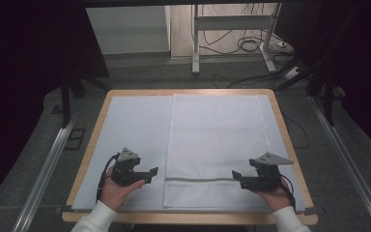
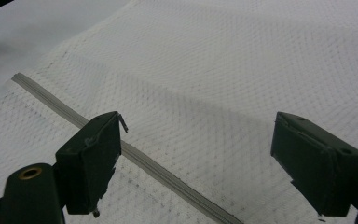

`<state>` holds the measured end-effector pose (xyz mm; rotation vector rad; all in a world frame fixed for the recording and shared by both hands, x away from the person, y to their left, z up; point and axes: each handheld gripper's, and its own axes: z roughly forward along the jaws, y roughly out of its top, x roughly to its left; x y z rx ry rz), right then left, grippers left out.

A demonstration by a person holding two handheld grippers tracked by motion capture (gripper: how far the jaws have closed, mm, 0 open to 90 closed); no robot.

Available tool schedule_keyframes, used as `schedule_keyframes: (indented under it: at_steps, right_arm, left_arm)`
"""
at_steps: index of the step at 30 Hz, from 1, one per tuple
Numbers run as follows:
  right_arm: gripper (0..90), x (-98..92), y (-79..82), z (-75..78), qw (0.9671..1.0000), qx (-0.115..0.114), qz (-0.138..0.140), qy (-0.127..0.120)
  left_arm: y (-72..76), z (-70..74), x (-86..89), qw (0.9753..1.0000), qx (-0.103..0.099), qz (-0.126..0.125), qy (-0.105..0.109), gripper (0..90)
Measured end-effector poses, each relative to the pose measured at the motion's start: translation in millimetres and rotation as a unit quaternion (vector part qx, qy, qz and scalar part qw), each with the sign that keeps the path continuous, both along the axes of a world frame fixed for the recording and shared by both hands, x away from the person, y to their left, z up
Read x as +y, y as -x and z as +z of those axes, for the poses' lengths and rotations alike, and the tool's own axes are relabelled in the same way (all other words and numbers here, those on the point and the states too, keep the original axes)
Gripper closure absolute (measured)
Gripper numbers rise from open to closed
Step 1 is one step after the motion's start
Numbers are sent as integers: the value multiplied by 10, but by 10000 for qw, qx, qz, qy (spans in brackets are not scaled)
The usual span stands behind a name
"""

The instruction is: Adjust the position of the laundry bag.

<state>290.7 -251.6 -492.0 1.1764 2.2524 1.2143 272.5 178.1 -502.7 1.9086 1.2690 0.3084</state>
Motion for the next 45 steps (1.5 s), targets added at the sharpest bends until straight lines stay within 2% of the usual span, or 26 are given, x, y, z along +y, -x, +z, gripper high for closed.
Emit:
schedule_keyframes:
  at_steps: [11, 23, 32, 38, 42, 45]
  right_arm:
    - [156, 9, 18, 8, 10000, -21, -12, 32]
    - [156, -6, 31, -8, 9999, -2, 11, 114]
    - [159, -86, 64, 19, 9999, -35, -94, 63]
    - [160, -91, 70, 23, 9999, -19, -95, 58]
    - [162, -114, 63, 41, 9999, 11, -82, -83]
    - [163, -126, 59, 31, 9999, 42, -95, -78]
  left_arm:
    - [17, 13, 24, 9999, 68, 108, 29, 210]
    - [-7, 32, -40, 9996, 243, -32, -116, 230]
    - [-34, 69, -86, 9997, 177, -96, -99, 224]
    - [-73, 148, -126, 9999, 97, -70, -8, 219]
    - [-93, 183, -154, 10000, 47, -78, 29, 225]
    - [-128, 221, -203, 9999, -9, -88, 82, 224]
